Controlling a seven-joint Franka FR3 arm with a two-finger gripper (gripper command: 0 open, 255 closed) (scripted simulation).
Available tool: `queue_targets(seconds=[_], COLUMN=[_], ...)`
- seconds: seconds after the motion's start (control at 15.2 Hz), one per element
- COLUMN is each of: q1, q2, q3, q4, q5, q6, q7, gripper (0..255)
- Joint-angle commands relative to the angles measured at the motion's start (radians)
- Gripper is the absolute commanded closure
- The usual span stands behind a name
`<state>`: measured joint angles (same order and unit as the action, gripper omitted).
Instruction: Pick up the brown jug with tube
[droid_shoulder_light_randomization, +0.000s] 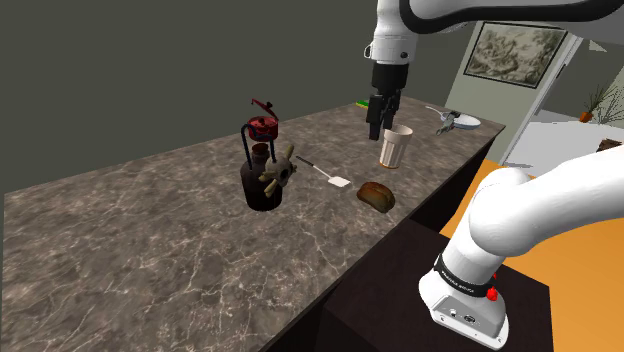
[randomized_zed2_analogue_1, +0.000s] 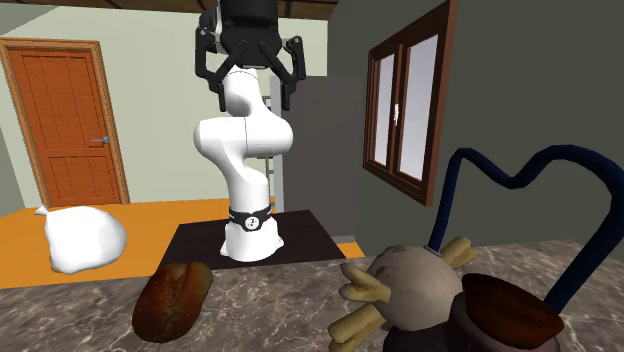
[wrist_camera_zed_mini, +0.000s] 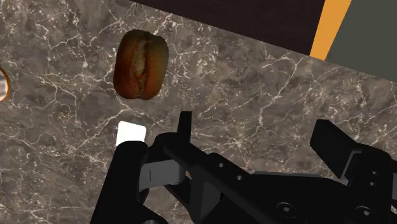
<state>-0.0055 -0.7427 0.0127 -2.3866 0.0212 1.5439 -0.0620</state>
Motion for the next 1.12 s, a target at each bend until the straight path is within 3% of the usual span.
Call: queue_targets(seconds=[0.0, 0.53, 1.06], q1=[0.0, 0.029, 0.051], q2=[0.0, 0.287, 0.589], q3=[0.0, 0.104, 0.192], q4=[0.0, 0.201, 0.481], q5=[0.0, 0.025, -0.013], q6=[0.0, 0.093, 0.115], q7=[0.0, 0.109, 0.225], gripper=[0, 0, 0])
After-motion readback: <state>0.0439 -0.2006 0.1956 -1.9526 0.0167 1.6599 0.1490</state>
